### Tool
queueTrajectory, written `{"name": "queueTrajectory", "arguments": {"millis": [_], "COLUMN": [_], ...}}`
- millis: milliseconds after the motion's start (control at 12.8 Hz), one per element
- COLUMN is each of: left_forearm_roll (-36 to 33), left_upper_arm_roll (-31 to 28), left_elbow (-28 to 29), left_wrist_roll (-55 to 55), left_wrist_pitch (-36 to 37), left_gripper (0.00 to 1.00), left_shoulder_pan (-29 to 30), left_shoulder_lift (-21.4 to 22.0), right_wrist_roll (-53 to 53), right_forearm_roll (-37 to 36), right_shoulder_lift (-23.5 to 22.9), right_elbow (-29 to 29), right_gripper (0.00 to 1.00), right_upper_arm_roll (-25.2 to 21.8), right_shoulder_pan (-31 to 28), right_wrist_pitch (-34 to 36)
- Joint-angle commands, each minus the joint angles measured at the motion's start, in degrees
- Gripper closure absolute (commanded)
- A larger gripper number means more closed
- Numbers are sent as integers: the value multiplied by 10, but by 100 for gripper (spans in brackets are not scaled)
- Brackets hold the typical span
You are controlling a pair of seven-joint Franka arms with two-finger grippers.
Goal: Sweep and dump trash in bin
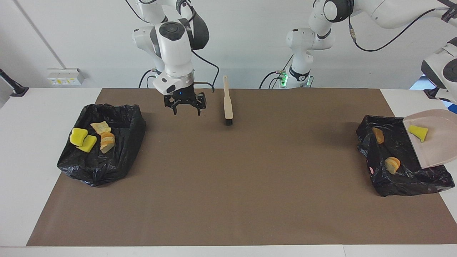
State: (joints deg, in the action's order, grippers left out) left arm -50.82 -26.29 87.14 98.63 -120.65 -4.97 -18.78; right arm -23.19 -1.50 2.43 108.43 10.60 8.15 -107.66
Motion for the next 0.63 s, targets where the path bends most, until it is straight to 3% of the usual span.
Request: {"name": "queueTrajectory", "arguments": {"millis": [0, 234, 547], "left_forearm_roll": [-68, -128, -140], "left_upper_arm_roll": [19, 22, 36], "left_elbow": [-4, -8, -10], "left_wrist_roll": [-53, -70, -75], "left_wrist_pitch": [36, 82, 138], "left_gripper": [100, 100, 100], "left_shoulder_pan": [-8, -39, -65], "left_shoulder_lift": [8, 9, 18], "right_wrist_roll": [60, 118, 163], "right_forearm_roll": [-7, -8, -9], "right_shoulder_lift": [-1, 16, 34], "right_elbow": [-79, -99, -129], "right_gripper": [0, 0, 0], "right_upper_arm_roll": [6, -1, -54], "right_shoulder_pan": [-51, -98, -103], "right_wrist_pitch": [83, 121, 146]}}
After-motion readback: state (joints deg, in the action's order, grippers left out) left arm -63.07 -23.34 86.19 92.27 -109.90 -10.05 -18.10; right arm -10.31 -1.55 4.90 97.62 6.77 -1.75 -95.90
